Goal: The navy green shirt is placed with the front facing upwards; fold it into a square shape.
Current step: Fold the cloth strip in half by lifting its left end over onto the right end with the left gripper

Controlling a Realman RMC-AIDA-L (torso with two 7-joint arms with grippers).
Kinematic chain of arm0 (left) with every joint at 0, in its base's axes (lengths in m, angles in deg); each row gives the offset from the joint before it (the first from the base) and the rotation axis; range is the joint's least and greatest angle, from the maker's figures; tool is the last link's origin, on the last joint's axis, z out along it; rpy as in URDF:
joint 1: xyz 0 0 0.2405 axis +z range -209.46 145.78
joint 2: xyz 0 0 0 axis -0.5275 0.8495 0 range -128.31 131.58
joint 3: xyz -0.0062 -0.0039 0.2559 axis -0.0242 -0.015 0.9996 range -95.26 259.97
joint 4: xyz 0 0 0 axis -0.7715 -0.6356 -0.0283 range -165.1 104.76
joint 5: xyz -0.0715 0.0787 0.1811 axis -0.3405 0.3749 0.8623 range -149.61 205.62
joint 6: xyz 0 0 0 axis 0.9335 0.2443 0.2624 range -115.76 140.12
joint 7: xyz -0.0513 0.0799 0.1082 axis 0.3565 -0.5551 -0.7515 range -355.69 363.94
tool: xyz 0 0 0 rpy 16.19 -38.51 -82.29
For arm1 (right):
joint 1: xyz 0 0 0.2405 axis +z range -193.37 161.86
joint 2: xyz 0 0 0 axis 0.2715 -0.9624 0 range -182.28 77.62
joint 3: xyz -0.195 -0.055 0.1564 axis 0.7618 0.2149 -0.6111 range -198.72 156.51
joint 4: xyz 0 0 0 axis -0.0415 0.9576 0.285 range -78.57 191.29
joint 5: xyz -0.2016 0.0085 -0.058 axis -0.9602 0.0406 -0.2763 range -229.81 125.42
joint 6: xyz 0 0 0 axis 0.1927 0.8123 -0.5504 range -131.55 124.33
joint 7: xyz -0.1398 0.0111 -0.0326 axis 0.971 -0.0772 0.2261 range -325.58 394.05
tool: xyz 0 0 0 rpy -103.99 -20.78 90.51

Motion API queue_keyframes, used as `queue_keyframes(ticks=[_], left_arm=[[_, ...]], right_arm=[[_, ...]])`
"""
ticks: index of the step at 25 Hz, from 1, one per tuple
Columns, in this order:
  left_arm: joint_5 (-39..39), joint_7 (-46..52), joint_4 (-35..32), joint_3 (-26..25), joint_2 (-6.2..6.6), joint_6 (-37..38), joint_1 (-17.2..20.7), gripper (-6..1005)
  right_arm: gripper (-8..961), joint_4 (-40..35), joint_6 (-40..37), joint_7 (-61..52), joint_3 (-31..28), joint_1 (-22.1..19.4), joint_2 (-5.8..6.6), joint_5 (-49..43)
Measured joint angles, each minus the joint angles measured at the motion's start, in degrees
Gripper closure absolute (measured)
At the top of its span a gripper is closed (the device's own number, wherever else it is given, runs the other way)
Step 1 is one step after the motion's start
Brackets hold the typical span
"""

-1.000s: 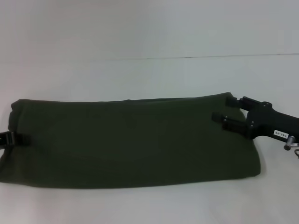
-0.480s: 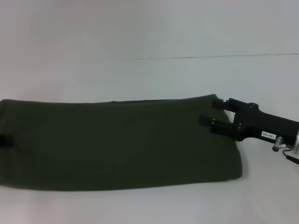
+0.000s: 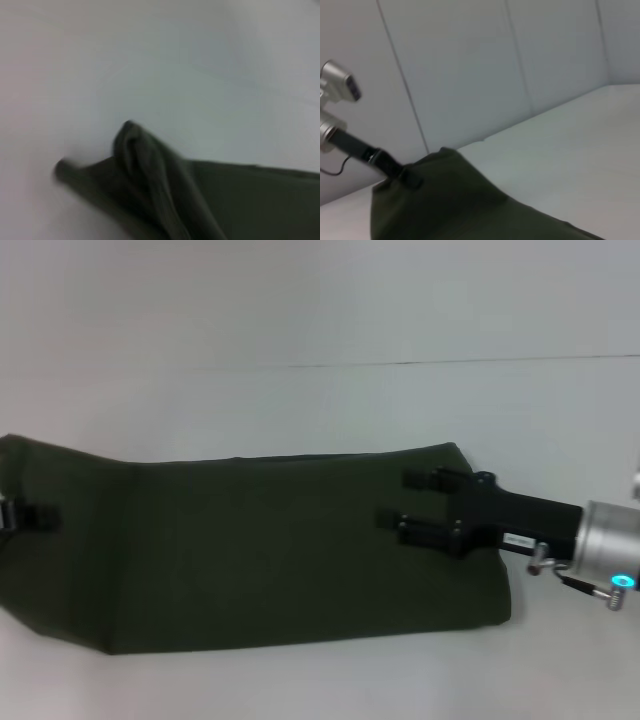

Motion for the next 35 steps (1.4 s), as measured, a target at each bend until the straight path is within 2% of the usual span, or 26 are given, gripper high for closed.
queue_keyframes(ticks=[4,7,14,20,29,35], left_arm=[[-3.63,0.24,-1.71,0.06,-0.85,3.44,-0.95,910],[-6.03,0.59,-1.71,0.11,-0.93,5.30,-1.78,914],[-13.98,0.82,-1.45,0.21,-1.02,9.58,-2.60,914],[-18.56,0.89,-1.02,1.05,-1.17,11.43,-2.78,909],[-19.90,1.04,1.51,3.16,-1.40,10.89,-4.10,901],[-19.95,1.43,1.68,3.20,-2.40,10.47,-5.71,896]], right_arm=[[165,4.18,3.44,3.04,2.57,3.00,-0.12,0.03],[165,7.53,6.83,5.65,4.25,5.16,-0.32,0.08],[165,13.96,14.07,11.11,4.20,9.13,-0.63,0.10],[165,16.63,17.55,13.36,3.20,10.34,-0.75,0.21],[165,18.78,20.03,14.58,2.61,11.54,-0.86,0.27],[165,20.79,21.74,16.59,0.93,12.50,-1.04,0.27]])
